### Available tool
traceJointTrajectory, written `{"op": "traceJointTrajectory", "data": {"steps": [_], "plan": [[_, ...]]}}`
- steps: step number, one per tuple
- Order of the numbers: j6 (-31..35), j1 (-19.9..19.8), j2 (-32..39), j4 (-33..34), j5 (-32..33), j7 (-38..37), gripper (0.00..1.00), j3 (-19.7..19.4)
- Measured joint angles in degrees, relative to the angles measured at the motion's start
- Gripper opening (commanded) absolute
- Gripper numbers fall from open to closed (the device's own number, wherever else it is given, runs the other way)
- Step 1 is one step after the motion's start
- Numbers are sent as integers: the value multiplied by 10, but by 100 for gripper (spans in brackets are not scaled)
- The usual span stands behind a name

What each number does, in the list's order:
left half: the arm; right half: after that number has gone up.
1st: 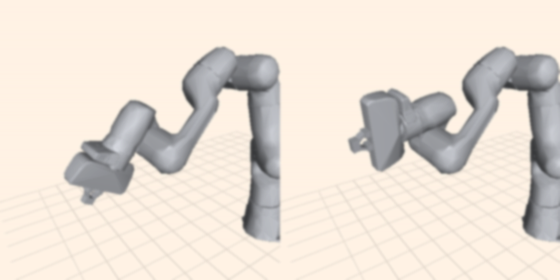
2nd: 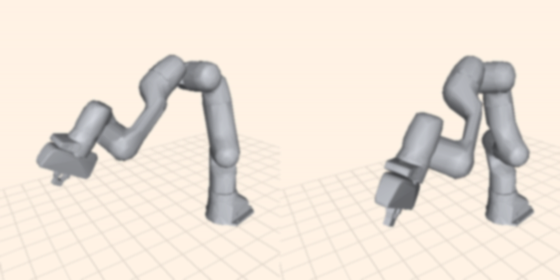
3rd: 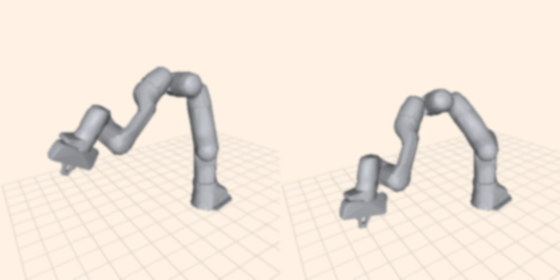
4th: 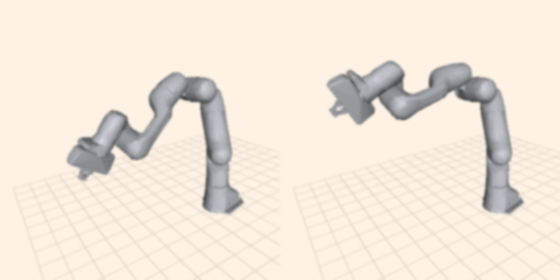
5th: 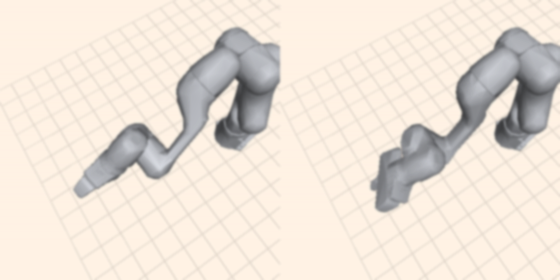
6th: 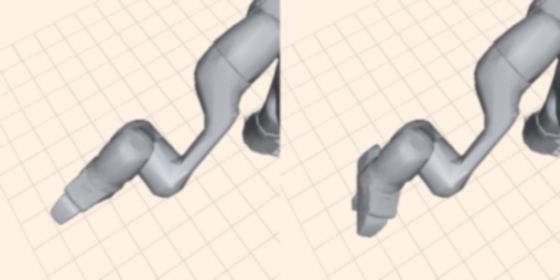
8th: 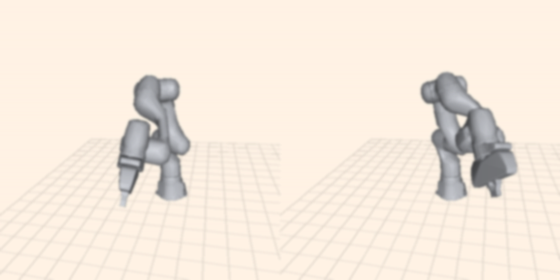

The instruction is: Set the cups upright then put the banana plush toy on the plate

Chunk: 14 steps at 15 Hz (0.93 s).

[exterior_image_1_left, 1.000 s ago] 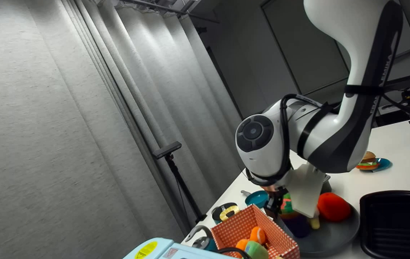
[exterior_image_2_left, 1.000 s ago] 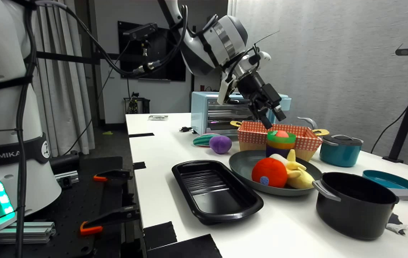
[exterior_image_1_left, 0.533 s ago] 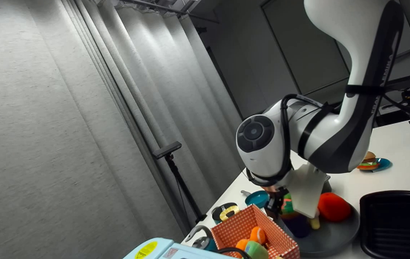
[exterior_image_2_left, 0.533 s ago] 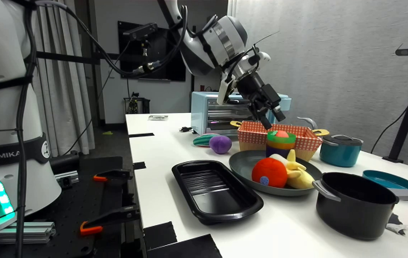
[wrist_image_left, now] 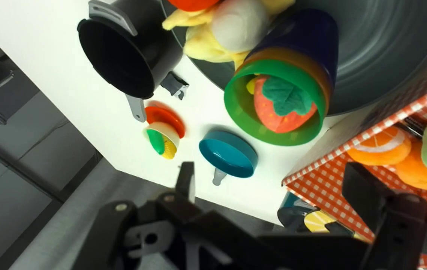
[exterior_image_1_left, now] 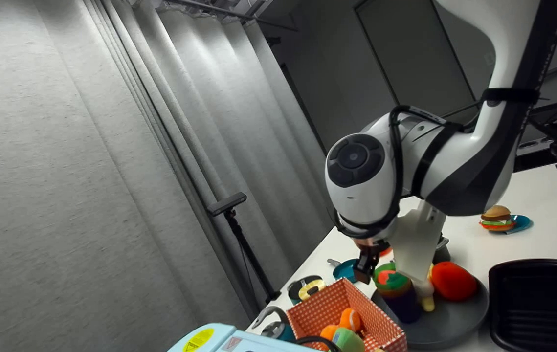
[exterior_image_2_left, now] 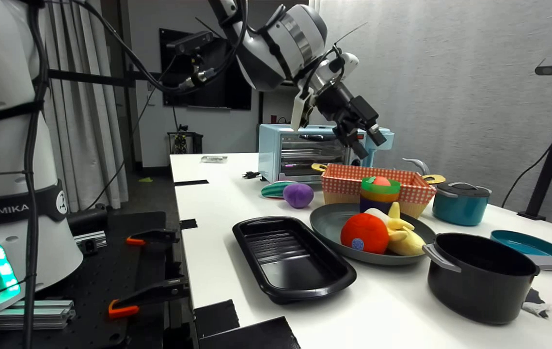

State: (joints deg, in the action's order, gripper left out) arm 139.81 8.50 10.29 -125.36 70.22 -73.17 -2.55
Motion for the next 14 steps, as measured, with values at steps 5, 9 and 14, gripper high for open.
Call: {"op": "traceJointTrajectory", "data": {"steps": [5,9,14], "plan": [[0,-4,-54,-53,7,-36,100,7],[-12,-8,-91,-92,-1,-84,100,14],[-77,-9,-107,-103,-40,-174,100,31]]}}
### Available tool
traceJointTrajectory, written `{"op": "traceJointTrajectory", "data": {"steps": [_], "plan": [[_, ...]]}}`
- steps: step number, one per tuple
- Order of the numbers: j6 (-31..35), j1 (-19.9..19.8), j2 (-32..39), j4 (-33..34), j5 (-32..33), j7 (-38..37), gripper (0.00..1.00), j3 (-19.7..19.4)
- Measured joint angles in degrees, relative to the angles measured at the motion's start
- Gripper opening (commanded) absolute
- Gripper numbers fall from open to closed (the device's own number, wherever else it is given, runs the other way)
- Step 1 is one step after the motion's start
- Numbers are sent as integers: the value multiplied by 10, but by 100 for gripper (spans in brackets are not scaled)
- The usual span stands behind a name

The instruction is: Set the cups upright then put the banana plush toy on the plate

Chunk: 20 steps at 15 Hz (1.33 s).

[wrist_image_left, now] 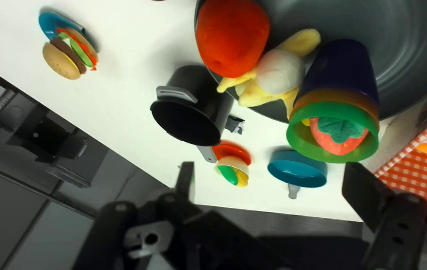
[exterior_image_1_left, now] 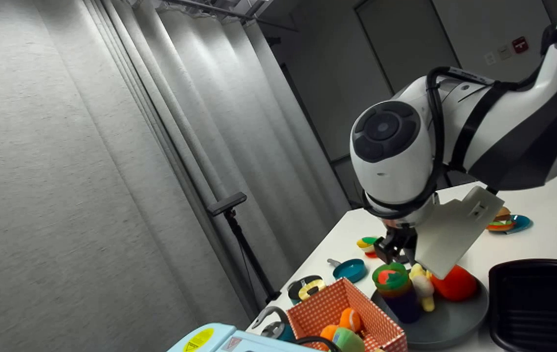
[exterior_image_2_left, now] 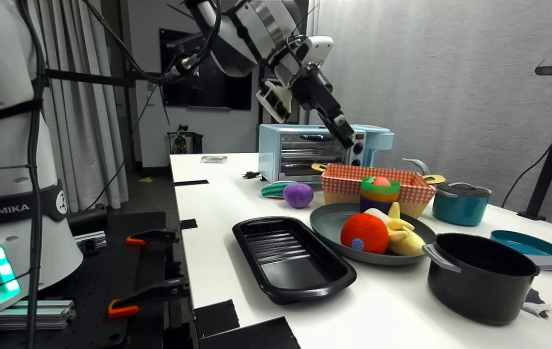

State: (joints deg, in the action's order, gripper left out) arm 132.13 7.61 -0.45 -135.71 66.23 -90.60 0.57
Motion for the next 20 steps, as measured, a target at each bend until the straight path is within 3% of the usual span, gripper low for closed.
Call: {"op": "traceJointTrajectory", "data": {"steps": [13,20], "plan": [[-177,0,-1,20,-133,-210,100,35],[-261,0,6,41,-136,-332,100,41]]}}
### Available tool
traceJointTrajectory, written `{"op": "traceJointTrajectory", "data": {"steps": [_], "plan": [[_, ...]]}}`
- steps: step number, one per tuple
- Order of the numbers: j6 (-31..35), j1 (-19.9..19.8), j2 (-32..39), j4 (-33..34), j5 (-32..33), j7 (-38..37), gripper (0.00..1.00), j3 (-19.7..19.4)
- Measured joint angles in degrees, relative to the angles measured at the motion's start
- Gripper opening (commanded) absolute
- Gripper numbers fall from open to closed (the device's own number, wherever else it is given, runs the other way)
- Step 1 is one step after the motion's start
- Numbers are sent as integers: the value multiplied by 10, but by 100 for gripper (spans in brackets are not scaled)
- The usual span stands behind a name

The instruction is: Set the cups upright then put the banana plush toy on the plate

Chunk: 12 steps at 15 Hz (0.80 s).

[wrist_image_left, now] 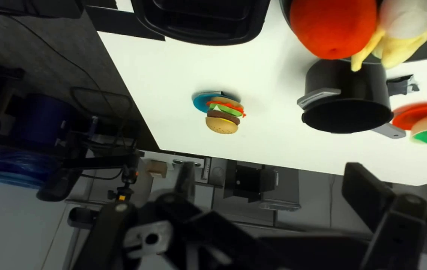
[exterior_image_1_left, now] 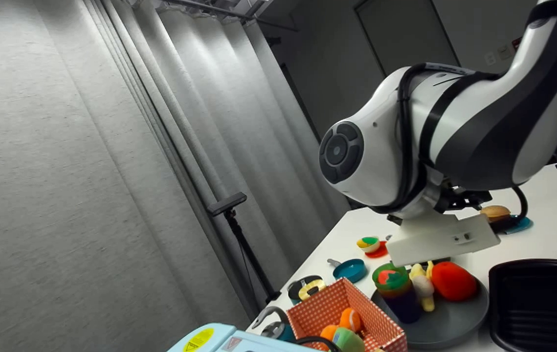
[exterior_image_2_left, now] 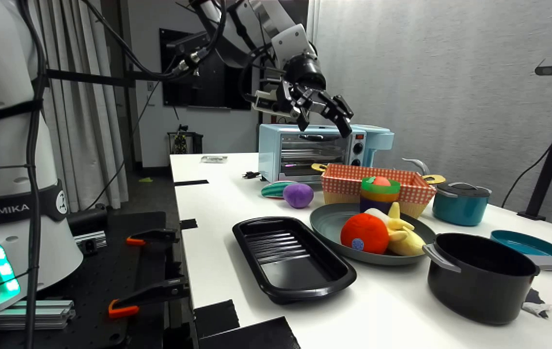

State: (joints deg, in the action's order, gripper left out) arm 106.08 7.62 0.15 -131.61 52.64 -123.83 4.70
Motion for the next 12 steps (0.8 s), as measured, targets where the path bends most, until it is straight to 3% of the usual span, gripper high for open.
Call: {"op": "traceJointTrajectory", "data": {"steps": [12], "plan": [[-21,0,7,3,13,-20,100,8]]}}
